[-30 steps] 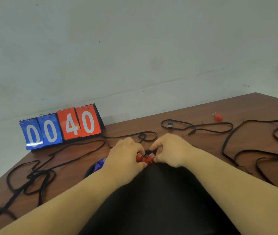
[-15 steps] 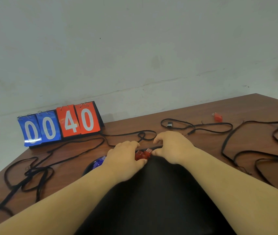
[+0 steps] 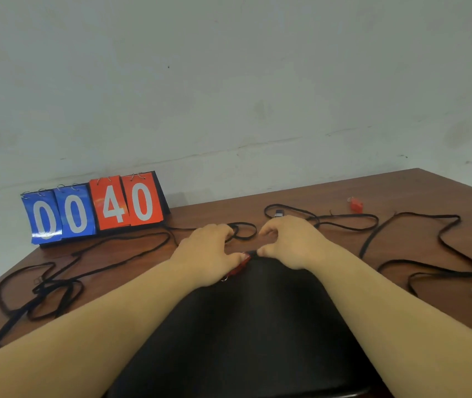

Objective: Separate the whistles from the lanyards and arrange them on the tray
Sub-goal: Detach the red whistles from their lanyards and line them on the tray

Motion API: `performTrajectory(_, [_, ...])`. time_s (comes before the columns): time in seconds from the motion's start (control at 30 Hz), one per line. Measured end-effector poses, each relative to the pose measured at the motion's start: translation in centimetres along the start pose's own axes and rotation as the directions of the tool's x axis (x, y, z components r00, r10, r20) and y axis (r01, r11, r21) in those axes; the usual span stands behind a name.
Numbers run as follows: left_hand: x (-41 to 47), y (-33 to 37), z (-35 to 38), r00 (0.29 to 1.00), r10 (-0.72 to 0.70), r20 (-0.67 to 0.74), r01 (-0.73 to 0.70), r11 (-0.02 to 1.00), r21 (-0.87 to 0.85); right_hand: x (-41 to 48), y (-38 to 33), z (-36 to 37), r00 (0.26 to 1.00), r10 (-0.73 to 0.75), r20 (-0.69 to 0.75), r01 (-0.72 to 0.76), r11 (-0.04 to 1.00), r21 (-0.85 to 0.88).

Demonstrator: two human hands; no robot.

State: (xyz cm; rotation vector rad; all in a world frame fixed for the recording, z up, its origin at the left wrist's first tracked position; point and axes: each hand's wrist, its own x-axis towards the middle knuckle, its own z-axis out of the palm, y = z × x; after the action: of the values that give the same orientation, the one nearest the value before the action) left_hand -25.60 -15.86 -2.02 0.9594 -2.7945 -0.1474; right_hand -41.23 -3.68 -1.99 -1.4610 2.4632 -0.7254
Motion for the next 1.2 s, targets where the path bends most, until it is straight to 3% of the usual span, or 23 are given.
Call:
performTrajectory(0.2, [3.9,2.4,-0.8,0.991,0.126,-0.05,-0.13,0.988,-0.08,1.1,4.4,-4.7,0.99,0.112,-0.084,-0.114,0.993,-0.017])
performTrajectory(0.37, [9.0,5.4,0.8,0.978,0.21,-0.013,-0.21,0.972,-0.109,4.6,11.3,-6.5,0.933,0.286,-0.218,-0.292,0.956,0.003])
performTrajectory(0.47, [12.5,6.7,2.4,0.979,0.203,0.022,-0.2,0.975,-0.1,7.7,15.1,-7.0,0.871,0.418,-0.257,-0.445,0.894,-0.054])
performTrajectory(0.57, [15.2,7.1,3.9,0.985,0.159,0.072,-0.154,0.986,-0.067,10.6,18.2,-6.6,0.856,0.46,-0.236,-0.499,0.855,-0.14])
performTrajectory(0.87, [17.4,6.6,5.6,0.994,0.106,-0.021,-0.106,0.993,-0.049,11.2,18.5,-6.1,0.88,0.361,-0.308,-0.427,0.886,-0.182])
performTrajectory(1.03, [15.3,6.1,1.6,0.986,0.101,-0.13,-0.122,0.979,-0.162,8.9,13.6,-7.6,0.917,0.22,-0.334,-0.206,0.976,0.077])
performTrajectory(1.1, [12.9,5.6,-0.9,0.979,0.132,-0.157,-0.161,0.969,-0.19,7.4,10.4,-7.9,0.943,0.144,-0.3,-0.106,0.985,0.138])
performTrajectory(1.2, [6.9,4.4,-4.0,0.974,0.207,-0.09,-0.221,0.952,-0.212,4.5,6.0,-7.5,0.988,0.076,-0.137,-0.054,0.986,0.159])
